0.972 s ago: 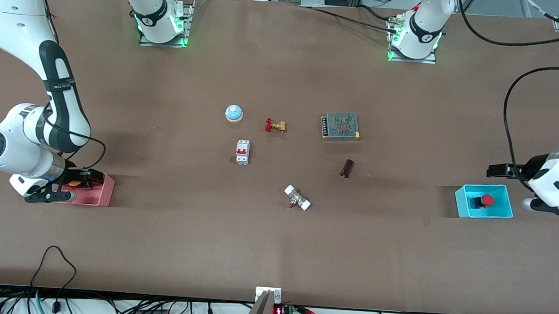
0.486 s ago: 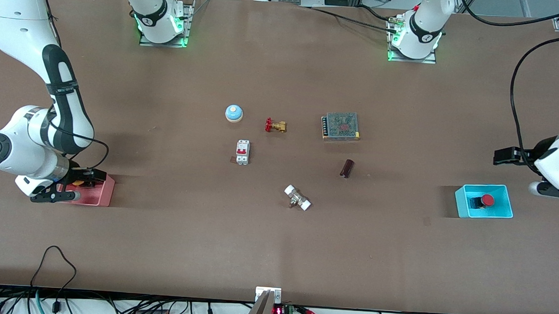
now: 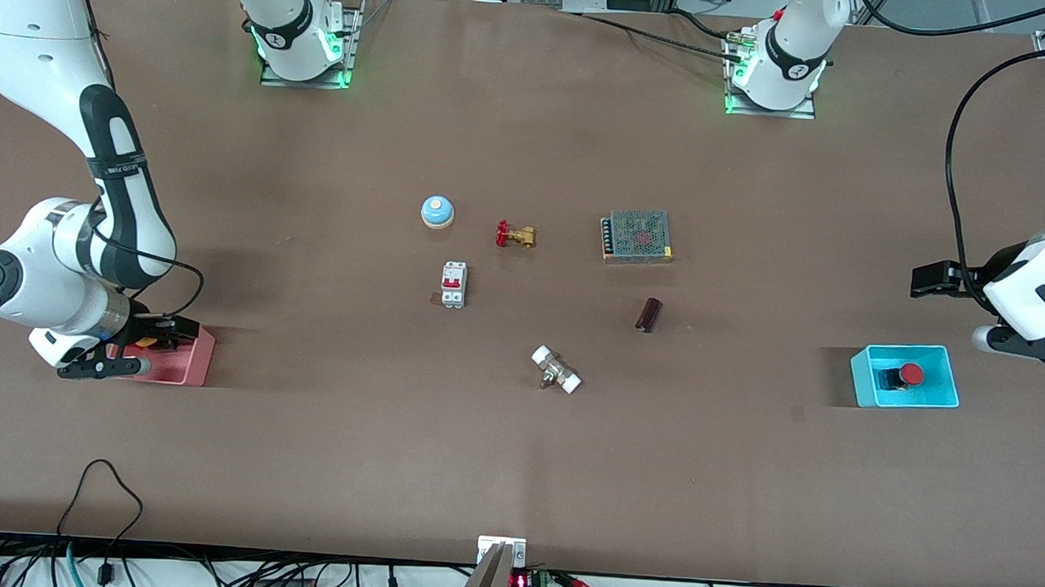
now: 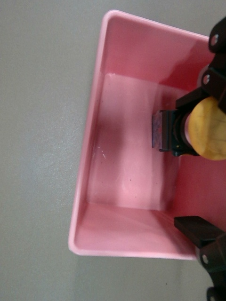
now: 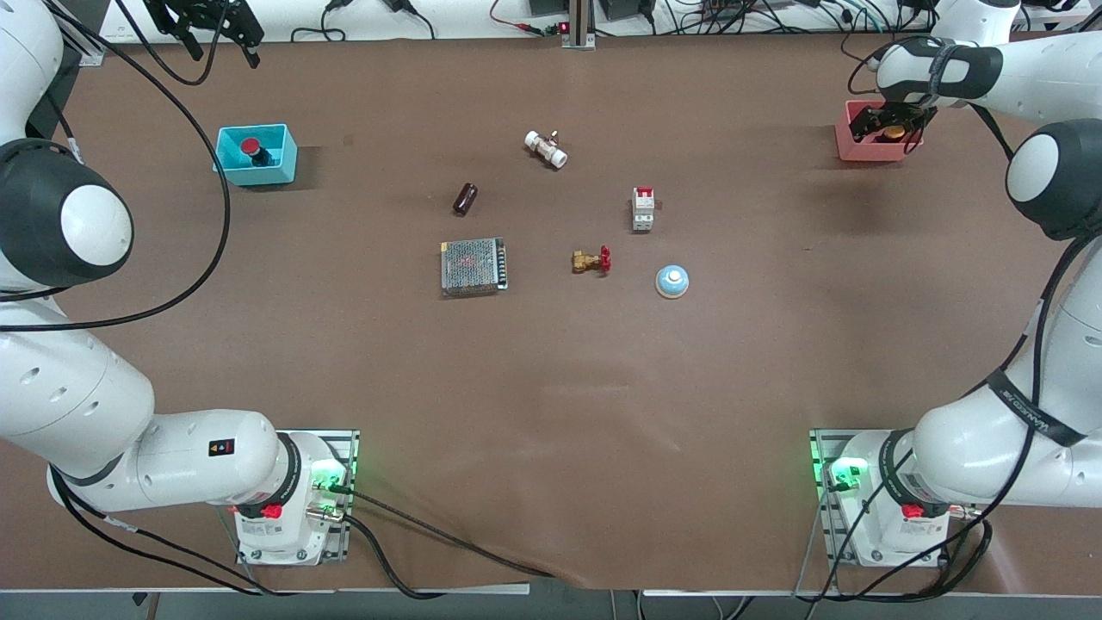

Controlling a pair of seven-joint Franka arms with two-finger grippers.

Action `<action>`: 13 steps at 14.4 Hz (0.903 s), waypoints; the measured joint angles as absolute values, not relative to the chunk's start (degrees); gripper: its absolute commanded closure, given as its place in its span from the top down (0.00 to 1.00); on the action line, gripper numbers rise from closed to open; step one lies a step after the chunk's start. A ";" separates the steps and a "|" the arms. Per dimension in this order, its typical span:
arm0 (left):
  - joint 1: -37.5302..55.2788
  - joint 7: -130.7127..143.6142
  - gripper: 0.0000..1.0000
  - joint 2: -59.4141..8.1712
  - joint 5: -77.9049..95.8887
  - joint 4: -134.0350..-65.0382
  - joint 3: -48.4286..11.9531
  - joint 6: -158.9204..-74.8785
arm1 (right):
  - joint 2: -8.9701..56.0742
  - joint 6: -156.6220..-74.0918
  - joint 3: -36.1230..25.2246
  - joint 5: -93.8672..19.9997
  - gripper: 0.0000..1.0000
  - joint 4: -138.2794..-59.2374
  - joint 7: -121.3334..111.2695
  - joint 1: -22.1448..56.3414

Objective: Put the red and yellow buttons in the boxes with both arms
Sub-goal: 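Lift the left gripper away while the right gripper releases the yellow button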

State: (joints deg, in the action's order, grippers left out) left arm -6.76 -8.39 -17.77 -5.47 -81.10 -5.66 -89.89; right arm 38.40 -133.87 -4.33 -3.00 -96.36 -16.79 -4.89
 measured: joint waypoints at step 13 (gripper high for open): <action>-1.86 -8.34 1.00 -7.49 -0.83 -87.37 -0.19 -89.75 | 38.92 -134.36 -4.40 -3.01 1.00 -96.20 -16.86 -5.13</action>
